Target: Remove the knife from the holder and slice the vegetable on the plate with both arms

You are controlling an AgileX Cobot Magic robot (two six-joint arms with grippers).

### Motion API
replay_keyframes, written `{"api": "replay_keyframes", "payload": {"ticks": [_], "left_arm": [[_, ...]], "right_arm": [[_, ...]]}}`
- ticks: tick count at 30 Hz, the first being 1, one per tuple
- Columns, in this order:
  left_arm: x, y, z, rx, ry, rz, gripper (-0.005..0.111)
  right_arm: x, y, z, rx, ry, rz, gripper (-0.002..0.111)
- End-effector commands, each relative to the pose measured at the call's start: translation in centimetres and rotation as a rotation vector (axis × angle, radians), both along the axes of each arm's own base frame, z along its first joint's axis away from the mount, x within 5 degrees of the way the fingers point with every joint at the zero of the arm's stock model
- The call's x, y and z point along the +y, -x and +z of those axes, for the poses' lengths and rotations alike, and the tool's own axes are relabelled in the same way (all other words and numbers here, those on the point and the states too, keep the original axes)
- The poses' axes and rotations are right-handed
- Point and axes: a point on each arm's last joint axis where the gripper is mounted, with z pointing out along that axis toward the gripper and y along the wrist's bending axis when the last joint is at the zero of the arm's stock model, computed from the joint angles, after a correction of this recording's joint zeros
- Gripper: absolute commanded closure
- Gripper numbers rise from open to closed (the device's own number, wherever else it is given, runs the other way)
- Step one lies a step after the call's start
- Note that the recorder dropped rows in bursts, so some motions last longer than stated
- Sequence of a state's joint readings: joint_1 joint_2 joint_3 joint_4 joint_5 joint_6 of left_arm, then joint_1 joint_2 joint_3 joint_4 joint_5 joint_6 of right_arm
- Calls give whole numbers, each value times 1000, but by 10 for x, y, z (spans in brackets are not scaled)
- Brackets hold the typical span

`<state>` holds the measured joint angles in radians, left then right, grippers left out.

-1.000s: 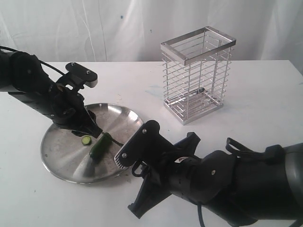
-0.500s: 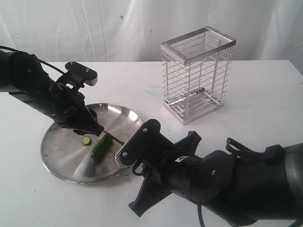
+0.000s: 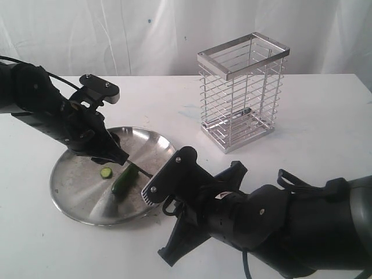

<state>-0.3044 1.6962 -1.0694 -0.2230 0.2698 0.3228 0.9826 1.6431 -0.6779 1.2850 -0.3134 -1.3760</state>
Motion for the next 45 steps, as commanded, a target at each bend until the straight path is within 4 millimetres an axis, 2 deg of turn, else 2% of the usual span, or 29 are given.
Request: {"api": "replay_keyframes", "payload": {"ticks": [1,8,9,15,26,36,45], "left_arm": [[-1,-2,5,-16,48,42,64],[-7,-5,-5,-14,57,48,105],[-10,-5,-6,-22,55,35,107],[-22,-4,-5,-61,53,-4,107],[-23,-4,-4,-58,72,11,107],[-31,-4,-20,-15,59,-5,107],[-38,-3,-23,-28,58,-20,107]], "right_arm": [[-2,-2,0,-4,4,-3,108],[-2,-2,0,-4,4,-3,108],[-2,-2,0,-4,4,-3,108],[-2,-2,0,-5,5,-4,108],[-2,-2,0,-4,4,-3,108],[-1,-2,-3,6,11,-4,108],[-1,-2,-3,6,11,-4,108]]}}
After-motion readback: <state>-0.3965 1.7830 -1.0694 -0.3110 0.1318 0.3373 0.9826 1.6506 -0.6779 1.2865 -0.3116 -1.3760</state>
